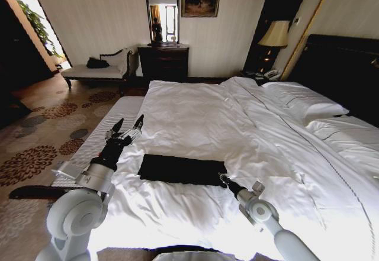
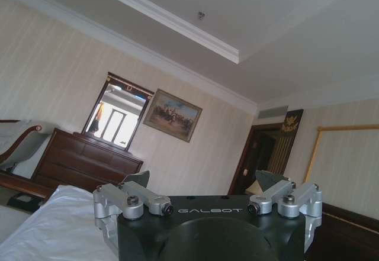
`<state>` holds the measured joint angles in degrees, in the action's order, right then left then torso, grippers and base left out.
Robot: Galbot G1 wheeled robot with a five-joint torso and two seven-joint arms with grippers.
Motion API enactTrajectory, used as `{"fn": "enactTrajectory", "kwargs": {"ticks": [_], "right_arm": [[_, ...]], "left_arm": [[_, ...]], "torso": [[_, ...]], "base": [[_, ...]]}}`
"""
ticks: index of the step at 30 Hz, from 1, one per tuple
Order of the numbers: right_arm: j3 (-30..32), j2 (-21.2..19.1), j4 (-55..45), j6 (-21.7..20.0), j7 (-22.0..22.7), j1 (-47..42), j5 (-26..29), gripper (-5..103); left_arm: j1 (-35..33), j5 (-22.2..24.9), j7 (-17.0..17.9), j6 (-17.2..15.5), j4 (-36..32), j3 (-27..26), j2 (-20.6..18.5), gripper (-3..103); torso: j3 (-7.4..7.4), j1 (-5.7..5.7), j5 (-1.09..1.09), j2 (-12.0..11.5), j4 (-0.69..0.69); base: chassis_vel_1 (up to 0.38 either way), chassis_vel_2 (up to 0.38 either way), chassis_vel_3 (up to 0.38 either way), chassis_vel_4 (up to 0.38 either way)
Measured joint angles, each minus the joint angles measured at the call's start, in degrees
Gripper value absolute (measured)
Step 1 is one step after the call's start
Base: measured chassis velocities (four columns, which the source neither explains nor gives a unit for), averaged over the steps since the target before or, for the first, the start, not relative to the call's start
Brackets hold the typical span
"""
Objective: Fold the clothes on the bed.
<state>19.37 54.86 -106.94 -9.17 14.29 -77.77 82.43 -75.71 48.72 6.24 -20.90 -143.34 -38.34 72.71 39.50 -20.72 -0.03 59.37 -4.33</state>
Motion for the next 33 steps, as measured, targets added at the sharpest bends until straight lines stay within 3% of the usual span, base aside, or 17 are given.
{"fn": "enactTrajectory", "kwargs": {"ticks": [3, 14, 21, 26, 29, 33], "right_arm": [[0.0, -0.4, 0.4, 0.2, 0.8, 0.9, 0.3, 2], [1.1, -2.9, -3.9, 0.5, 6.2, 3.2, 4.1, 2], [2.7, -4.2, -4.8, 0.4, 7.0, 2.8, 4.8, 2], [5.3, -8.2, -4.6, -1.1, 7.7, 1.0, 6.9, 2], [8.1, -14.1, -4.4, -2.4, 8.6, -0.7, 8.5, 2], [9.7, -17.8, -4.0, -3.4, 10.4, -0.1, 10.8, 2]], "left_arm": [[0.8, 0.2, 0.1, 0.0, 0.4, 0.2, 0.0, 100], [3.7, 0.2, 0.2, -0.1, 2.5, 1.6, 0.3, 100], [4.7, 0.7, 0.4, -0.1, 3.2, 1.5, -0.5, 100], [5.7, 1.4, 0.5, -0.1, 3.7, 1.2, -1.3, 100], [6.7, 1.8, 0.6, -0.1, 4.3, 1.1, -1.9, 100], [7.5, 2.2, 0.7, -0.1, 4.8, 1.2, -2.1, 100]], "torso": [[0.0, 0.0, 0.0, 0.0, 0.01], [0.0, 0.0, 0.0, 0.0, 0.01], [0.0, 0.0, 0.0, 0.0, -0.01], [0.0, 0.0, 0.01, 0.0, 0.0], [0.0, 0.0, -0.01, 0.0, -0.02], [0.0, 0.0, 0.0, 0.0, -0.02]], "base": [[0.0, 0.0, 0.0, 0.0], [0.0, 0.0, 0.0, 0.0], [0.0, 0.0, 0.0, 0.0], [0.0, 0.0, 0.0, 0.0], [0.0, 0.0, 0.0, 0.0], [0.0, 0.0, 0.0, 0.0]]}}
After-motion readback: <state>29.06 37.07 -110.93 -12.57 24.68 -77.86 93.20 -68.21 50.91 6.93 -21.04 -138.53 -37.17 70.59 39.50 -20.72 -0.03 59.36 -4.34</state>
